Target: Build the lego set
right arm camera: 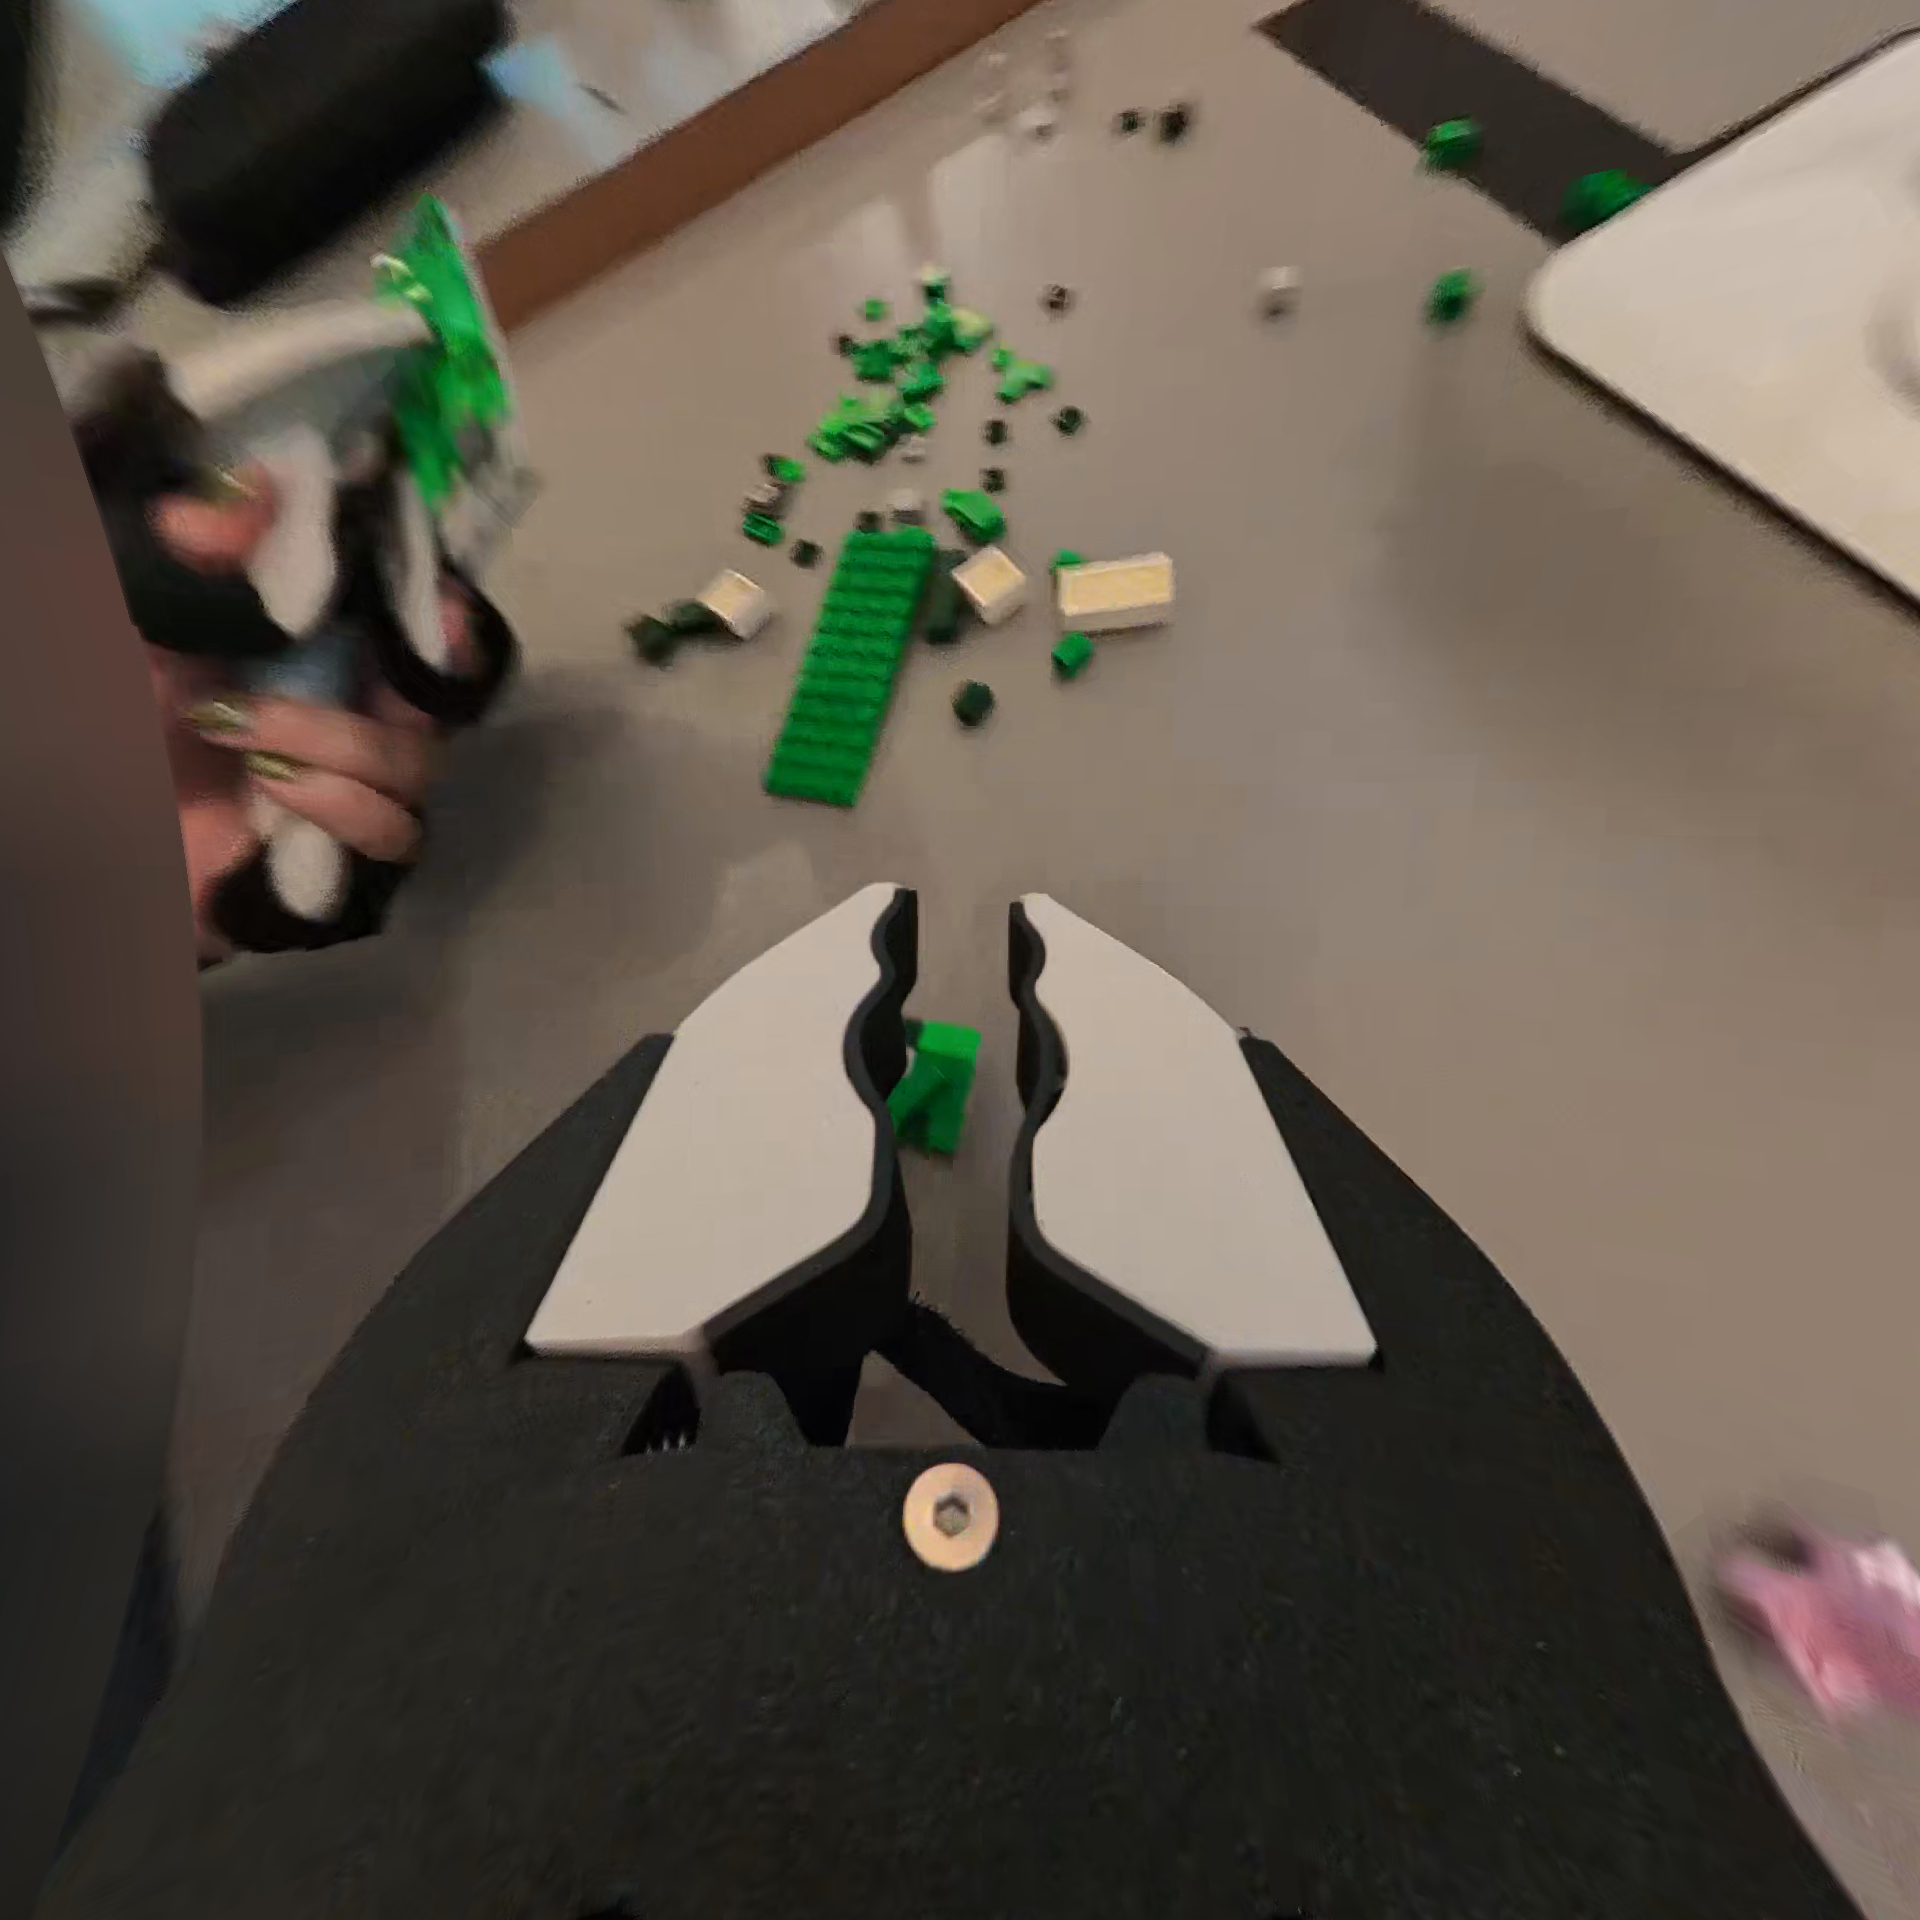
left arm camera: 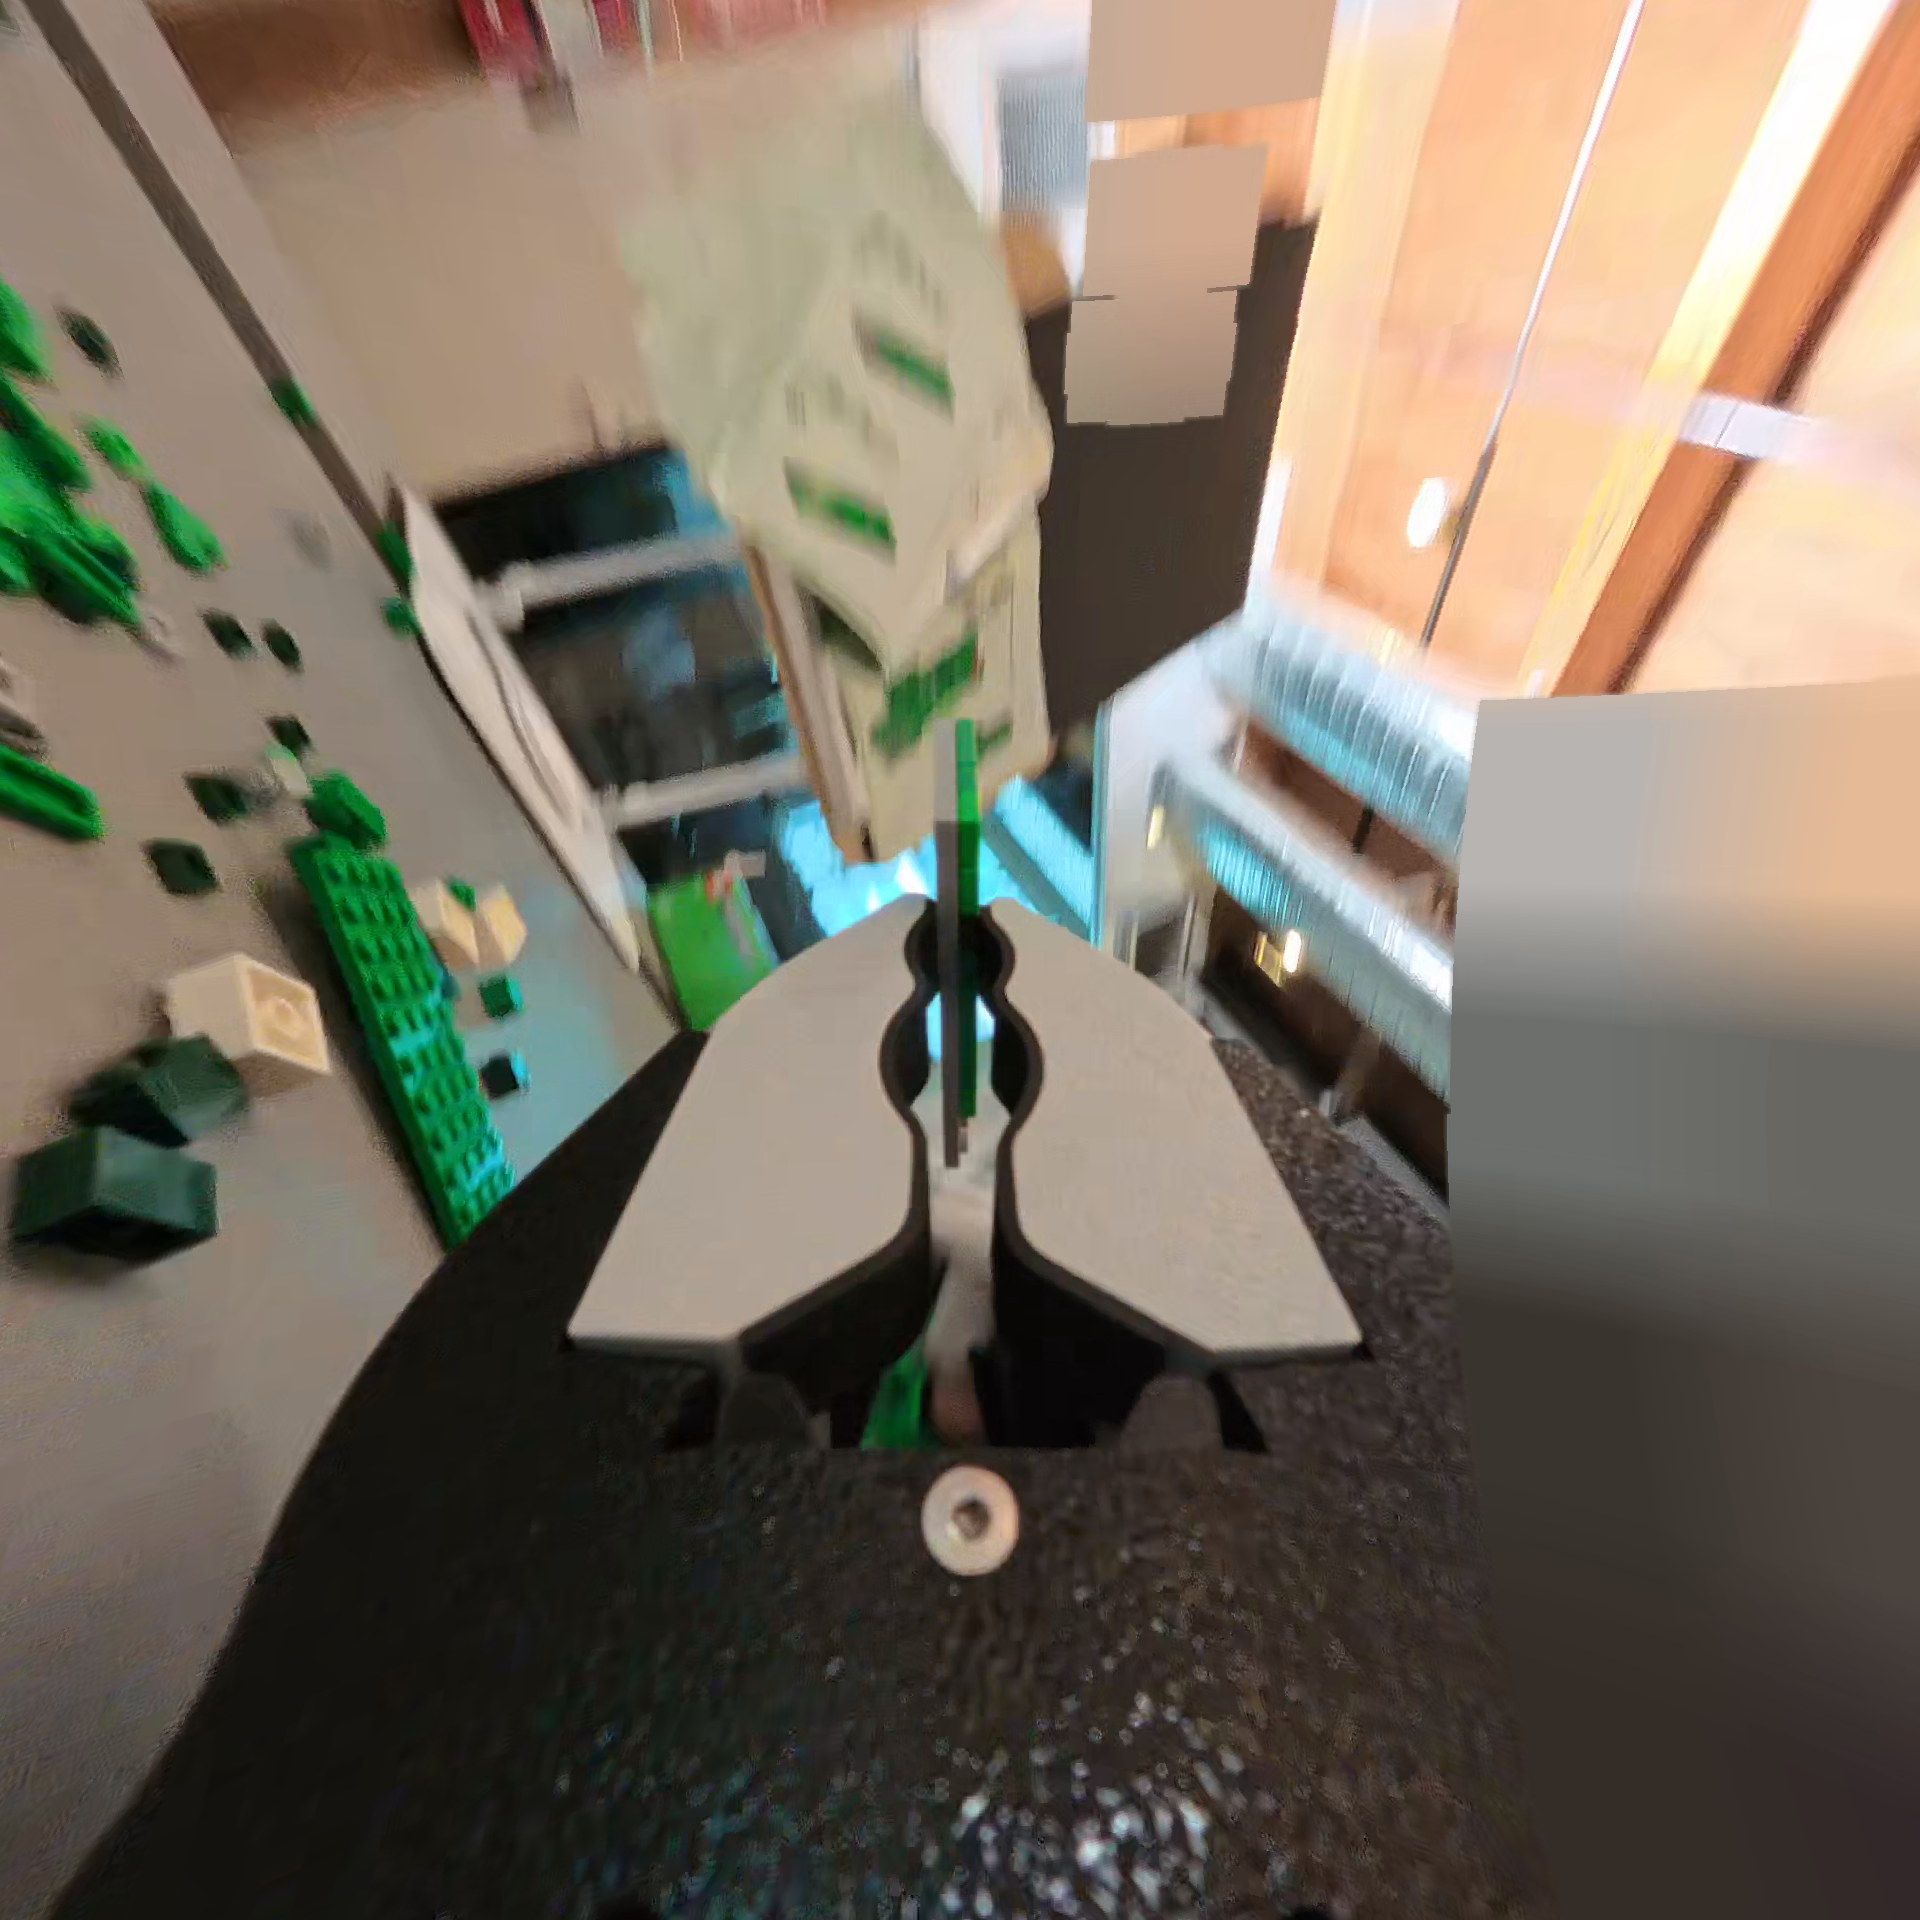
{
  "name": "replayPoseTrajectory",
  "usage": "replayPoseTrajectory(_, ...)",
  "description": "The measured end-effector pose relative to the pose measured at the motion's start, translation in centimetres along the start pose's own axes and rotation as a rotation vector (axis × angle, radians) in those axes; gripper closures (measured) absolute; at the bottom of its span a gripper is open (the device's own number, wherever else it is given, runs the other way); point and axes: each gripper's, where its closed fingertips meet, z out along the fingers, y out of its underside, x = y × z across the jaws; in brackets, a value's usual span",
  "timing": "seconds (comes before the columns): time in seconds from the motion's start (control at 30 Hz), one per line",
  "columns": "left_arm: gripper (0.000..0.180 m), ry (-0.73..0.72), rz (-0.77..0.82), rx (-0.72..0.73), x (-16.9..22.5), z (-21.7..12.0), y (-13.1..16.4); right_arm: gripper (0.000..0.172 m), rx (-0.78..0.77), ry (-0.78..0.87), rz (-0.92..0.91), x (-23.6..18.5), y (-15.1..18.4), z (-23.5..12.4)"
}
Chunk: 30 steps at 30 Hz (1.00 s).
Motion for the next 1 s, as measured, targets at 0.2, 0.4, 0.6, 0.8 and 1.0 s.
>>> replayPoseTrajectory(0.2,0.175,-0.013,-0.019,0.243,-0.6,0.0,-1.1,0.154,-0.048,0.297,-0.020,-1.5,5.3,1.0)
replayPoseTrajectory(0.4,0.175,-0.017,-0.067,0.263,-1.1,-0.2,-0.3,0.149,-0.110,0.431,0.005,-1.6,7.1,2.6)
replayPoseTrajectory(0.6,0.175,0.022,0.004,0.232,0.1,0.3,-0.4,0.153,-0.156,0.473,0.025,-1.4,7.5,3.1)
replayPoseTrajectory(0.8,0.175,-0.001,-0.026,0.176,0.0,0.1,0.7,0.164,-0.166,0.474,-0.007,-1.3,7.4,3.4)
replayPoseTrajectory(1.0,0.175,-0.089,-0.134,0.050,-1.1,-0.8,2.0,0.164,-0.010,0.360,-0.199,-3.5,2.6,1.9)
